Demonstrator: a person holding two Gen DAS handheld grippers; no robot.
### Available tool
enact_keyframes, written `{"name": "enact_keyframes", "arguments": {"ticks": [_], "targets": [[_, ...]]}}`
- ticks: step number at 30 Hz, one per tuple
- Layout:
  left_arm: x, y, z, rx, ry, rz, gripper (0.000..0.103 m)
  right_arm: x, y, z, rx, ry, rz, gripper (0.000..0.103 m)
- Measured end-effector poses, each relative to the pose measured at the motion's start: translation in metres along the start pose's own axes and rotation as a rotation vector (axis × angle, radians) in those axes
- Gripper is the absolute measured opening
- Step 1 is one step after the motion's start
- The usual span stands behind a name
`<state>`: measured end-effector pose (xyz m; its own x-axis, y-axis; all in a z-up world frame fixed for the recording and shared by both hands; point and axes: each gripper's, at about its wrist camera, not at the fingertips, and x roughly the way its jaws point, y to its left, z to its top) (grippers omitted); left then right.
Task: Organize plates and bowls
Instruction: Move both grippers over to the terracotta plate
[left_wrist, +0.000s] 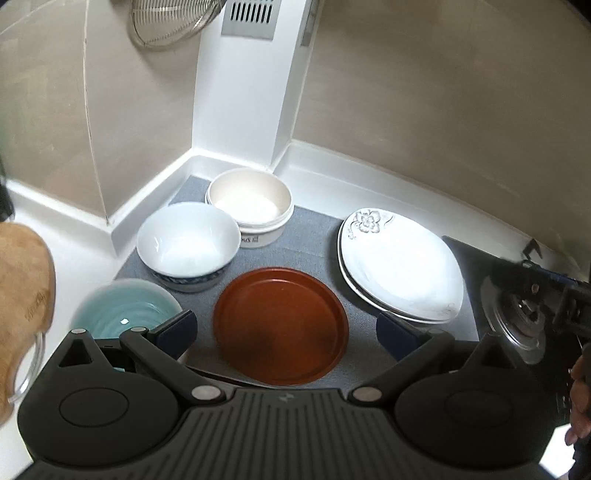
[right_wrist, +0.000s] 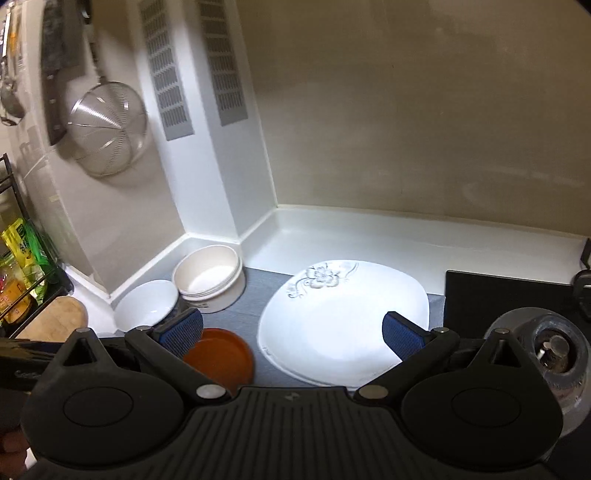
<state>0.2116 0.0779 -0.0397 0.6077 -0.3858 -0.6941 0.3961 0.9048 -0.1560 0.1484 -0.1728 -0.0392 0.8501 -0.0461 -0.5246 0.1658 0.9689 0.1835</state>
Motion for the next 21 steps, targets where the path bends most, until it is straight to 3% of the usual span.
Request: {"name": "enact_keyframes", "arguments": {"ticks": [11,16,21], "targets": [[-0.01,0.013,-0.016,0.091,0.011,-0.064,0.103,-0.031,0.047,-0.031,0.048,0.019,-0.106,0.103],[-0.002,0.019,-0.021,0.075,0.037,-0.054,0.103,-0.021,0.049,-0.041,0.1,0.072,-0.093,0.103],[0.007,0.027,-0.028,0.047,0.07,-0.009,0.103,0.014,0.045,-0.05,0.155,0.174,-0.061,0.103]]}}
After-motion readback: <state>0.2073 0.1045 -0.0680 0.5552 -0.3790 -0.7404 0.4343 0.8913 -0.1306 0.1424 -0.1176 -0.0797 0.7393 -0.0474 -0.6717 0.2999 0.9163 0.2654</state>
